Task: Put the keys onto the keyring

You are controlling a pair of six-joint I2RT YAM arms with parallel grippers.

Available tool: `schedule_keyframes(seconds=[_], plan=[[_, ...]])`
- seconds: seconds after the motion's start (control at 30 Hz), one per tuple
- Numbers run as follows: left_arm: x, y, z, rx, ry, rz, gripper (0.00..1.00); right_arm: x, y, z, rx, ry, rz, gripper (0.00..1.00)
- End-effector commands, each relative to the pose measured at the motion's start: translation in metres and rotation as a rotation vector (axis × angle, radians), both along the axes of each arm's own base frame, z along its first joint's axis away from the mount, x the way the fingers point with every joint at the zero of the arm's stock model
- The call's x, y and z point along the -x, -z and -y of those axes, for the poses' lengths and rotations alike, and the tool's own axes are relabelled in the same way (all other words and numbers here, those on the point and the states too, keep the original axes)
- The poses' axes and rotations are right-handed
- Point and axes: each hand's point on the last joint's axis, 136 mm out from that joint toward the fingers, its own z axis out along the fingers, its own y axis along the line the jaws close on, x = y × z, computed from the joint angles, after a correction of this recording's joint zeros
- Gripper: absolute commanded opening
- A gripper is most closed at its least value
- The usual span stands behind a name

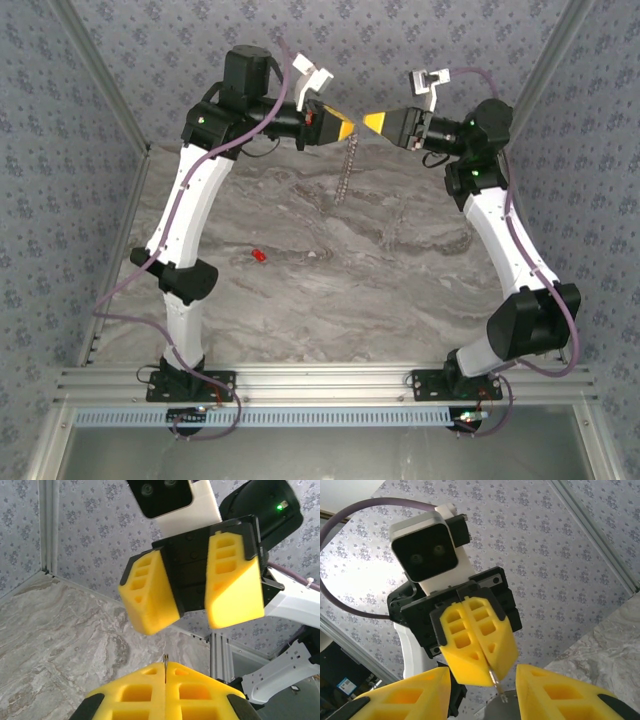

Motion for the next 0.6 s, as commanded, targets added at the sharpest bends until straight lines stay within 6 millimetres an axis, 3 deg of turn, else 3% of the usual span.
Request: schedule_keyframes(seconds=[0.0, 0.33, 0.57], plan=[[0.012, -0.019, 0.003, 0.056, 0.054, 0.035, 0.00, 0.004, -0.008, -0.002, 0.011, -0.008, 0.051, 0.41], [0.013, -0.022, 0.006, 0.073, 0.071, 0.030, 0.00, 0.008, -0.008, -0.015, 0.010, -0.043, 0.049, 0.35], [0.014, -0.022, 0.007, 0.075, 0.075, 0.028, 0.00, 0.008, -0.007, -0.015, 0.009, -0.043, 0.046, 0.12]])
